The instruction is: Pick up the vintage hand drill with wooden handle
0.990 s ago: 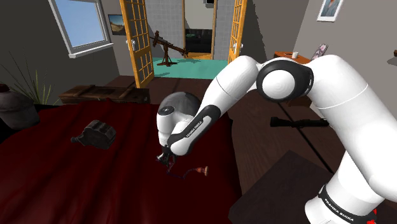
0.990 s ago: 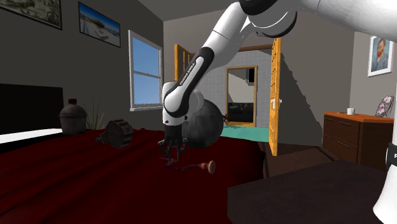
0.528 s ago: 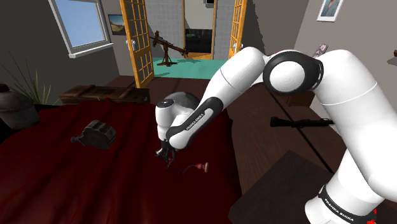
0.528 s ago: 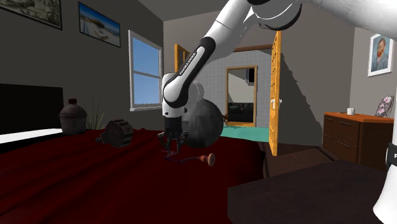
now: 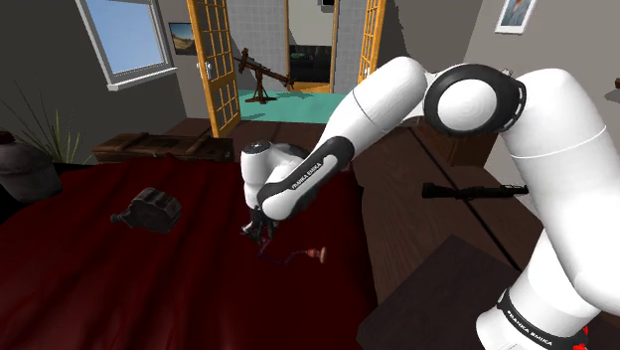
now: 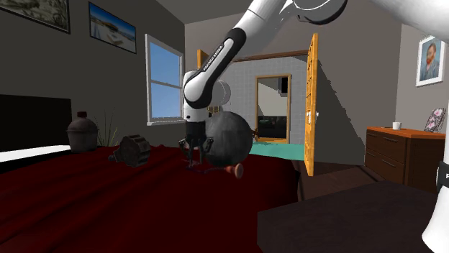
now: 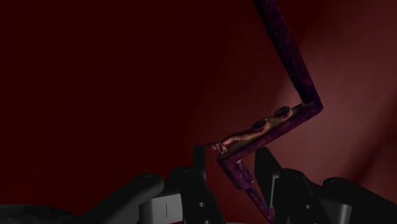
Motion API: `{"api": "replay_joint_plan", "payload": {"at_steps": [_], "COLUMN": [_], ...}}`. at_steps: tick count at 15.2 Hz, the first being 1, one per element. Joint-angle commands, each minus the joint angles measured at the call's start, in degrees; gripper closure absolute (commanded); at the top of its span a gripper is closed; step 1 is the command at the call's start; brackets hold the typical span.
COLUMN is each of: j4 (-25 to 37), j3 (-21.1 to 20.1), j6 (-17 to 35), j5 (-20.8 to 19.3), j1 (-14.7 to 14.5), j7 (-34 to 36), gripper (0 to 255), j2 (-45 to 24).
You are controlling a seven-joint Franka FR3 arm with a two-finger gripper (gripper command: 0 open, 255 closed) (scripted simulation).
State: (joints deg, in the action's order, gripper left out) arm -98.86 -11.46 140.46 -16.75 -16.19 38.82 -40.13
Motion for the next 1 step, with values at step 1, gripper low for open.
{"api": "replay_joint_plan", "payload": {"at_steps": [1], "j4": [-0.01], "j3": [-0.07], "j6": [-0.28], "j5": [0.09], "j1": [0.1], "j7": [-0.13], "gripper": [255], "j2": [0.28]}}
